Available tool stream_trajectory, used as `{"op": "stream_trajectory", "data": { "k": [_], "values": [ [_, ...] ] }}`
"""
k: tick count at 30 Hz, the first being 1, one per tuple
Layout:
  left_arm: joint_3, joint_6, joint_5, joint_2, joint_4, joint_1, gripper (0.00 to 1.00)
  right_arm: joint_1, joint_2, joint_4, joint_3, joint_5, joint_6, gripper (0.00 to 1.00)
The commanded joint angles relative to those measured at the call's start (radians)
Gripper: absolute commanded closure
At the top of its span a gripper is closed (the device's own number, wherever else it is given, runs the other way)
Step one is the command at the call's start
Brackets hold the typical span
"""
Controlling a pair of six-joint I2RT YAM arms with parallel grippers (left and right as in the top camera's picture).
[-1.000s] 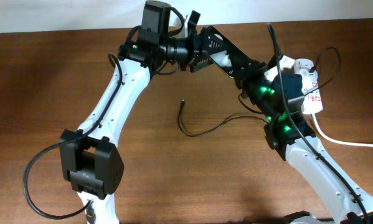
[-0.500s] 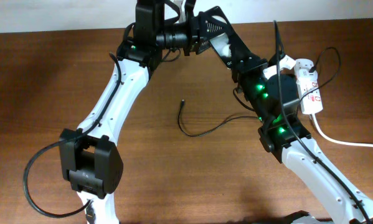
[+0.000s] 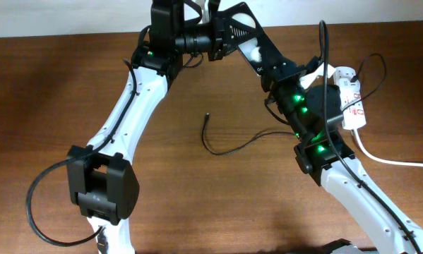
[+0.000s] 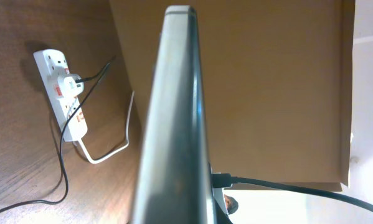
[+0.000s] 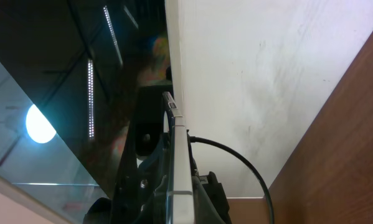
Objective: Plug charger to phone and switch on socket
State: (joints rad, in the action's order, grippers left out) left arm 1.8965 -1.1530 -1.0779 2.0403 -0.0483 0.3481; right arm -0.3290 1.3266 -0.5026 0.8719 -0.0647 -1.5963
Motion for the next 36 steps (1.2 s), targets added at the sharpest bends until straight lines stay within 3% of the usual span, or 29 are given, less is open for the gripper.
{"op": "stream_trajectory", "data": {
  "k": [1,4,7,8,11,15,19,21,24,30,36],
  "values": [
    [0.027,-0.026,-0.051,-0.027,0.032,0.018,0.95,-0.045,0.023,0.035,-0.014,-0.115,0.005,0.96],
    [0.027,-0.034,-0.051,-0.027,0.032,0.018,1.0,-0.045,0.023,0.041,-0.014,-0.115,0.006,0.95],
    [0.027,-0.038,-0.051,-0.027,0.032,0.017,1.0,-0.045,0.023,0.05,-0.014,-0.115,0.009,0.72],
    [0.027,-0.04,-0.051,-0.027,0.032,0.017,1.0,-0.045,0.023,0.054,-0.014,-0.115,0.009,0.59],
    [0.027,-0.039,-0.044,-0.027,0.032,0.015,1.0,-0.045,0.023,0.061,-0.014,-0.115,0.01,0.42],
    [0.027,-0.003,-0.054,-0.027,0.027,-0.022,1.0,-0.044,0.023,0.145,-0.014,-0.114,0.024,0.36],
    [0.027,0.11,-0.051,-0.027,-0.089,-0.074,1.0,-0.044,0.023,0.199,-0.014,-0.115,0.199,0.36],
    [0.027,0.178,-0.04,-0.027,-0.185,-0.105,1.0,-0.044,0.023,0.244,-0.014,-0.115,0.269,0.34],
    [0.027,0.28,-0.032,-0.027,-0.287,-0.13,1.0,-0.044,0.023,0.365,-0.014,-0.114,0.359,0.24],
    [0.024,0.545,-0.033,-0.026,-0.48,-0.15,1.0,-0.044,0.023,0.61,-0.014,-0.116,0.611,0.2],
    [0.022,0.756,-0.032,-0.026,-0.68,-0.194,1.0,-0.044,0.023,0.743,-0.014,-0.115,0.731,0.15]
  ]
}}
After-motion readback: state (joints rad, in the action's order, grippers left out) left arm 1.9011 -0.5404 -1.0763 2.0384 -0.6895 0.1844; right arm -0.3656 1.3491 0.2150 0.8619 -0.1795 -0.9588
